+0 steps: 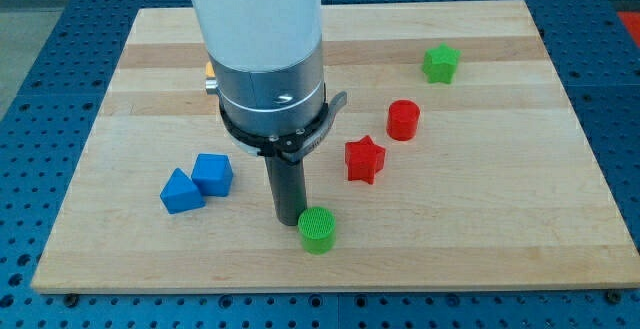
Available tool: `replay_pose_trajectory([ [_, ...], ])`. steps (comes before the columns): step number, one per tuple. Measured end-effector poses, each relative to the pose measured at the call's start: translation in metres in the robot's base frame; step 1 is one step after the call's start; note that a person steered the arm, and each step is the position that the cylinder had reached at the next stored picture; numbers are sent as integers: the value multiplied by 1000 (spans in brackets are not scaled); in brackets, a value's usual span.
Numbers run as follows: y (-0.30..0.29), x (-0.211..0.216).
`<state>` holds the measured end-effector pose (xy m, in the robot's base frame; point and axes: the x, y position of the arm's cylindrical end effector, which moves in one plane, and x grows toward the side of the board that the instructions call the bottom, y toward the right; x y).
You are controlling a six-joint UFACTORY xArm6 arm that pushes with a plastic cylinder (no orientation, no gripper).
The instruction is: Push red circle slightly towards right up
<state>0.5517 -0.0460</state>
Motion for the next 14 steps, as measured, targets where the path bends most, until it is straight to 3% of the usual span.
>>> replay_pose_trajectory([
  [2,0,-7],
  [5,2,-101],
  [8,87,-102],
  [11,116,-129],
  [14,109,-134],
])
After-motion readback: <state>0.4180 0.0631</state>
